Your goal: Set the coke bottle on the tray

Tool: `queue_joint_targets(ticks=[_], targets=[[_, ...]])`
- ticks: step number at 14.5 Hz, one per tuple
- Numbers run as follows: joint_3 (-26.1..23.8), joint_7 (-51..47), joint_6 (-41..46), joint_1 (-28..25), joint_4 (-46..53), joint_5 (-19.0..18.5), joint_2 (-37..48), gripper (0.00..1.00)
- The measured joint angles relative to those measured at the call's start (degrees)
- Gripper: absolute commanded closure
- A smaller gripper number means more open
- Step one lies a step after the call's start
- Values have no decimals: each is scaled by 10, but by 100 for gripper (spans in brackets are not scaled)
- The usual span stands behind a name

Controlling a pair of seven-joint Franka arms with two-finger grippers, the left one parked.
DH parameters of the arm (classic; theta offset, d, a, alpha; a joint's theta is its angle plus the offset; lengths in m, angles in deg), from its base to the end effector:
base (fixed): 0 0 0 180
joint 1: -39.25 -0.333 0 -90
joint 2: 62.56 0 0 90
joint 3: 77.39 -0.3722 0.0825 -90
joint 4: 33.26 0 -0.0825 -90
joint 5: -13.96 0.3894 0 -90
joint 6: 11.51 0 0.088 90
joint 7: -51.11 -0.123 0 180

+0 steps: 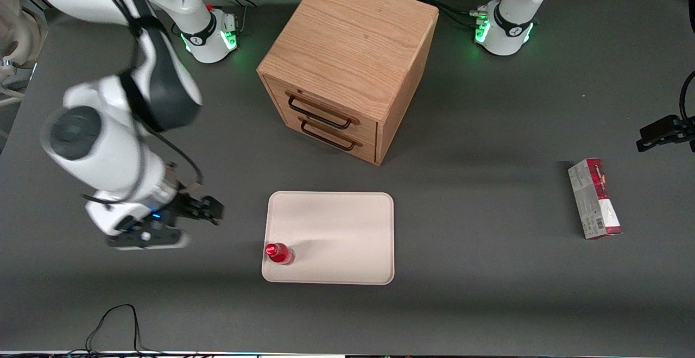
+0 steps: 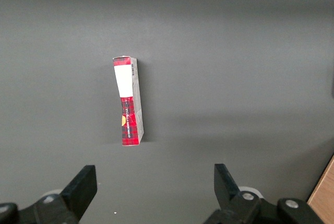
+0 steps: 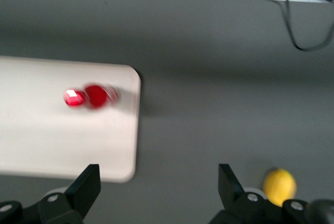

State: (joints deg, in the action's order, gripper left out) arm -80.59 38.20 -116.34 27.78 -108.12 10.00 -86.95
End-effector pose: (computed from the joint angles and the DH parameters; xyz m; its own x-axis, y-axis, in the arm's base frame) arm 0.7060 0.1692 0.5433 0.9936 0.0400 0.1052 0.0378 -0.9990 0.0222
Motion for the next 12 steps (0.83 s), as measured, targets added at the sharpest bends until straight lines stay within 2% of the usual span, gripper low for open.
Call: queue_joint_targets(ticks=[2, 3, 8, 12], targets=[[49, 54, 28, 3, -39, 38, 58, 0], [65, 67, 35, 7, -65, 45, 87, 0], [106, 74, 49, 19, -200, 55, 235, 0], [110, 74, 59, 18, -233, 55, 278, 0]])
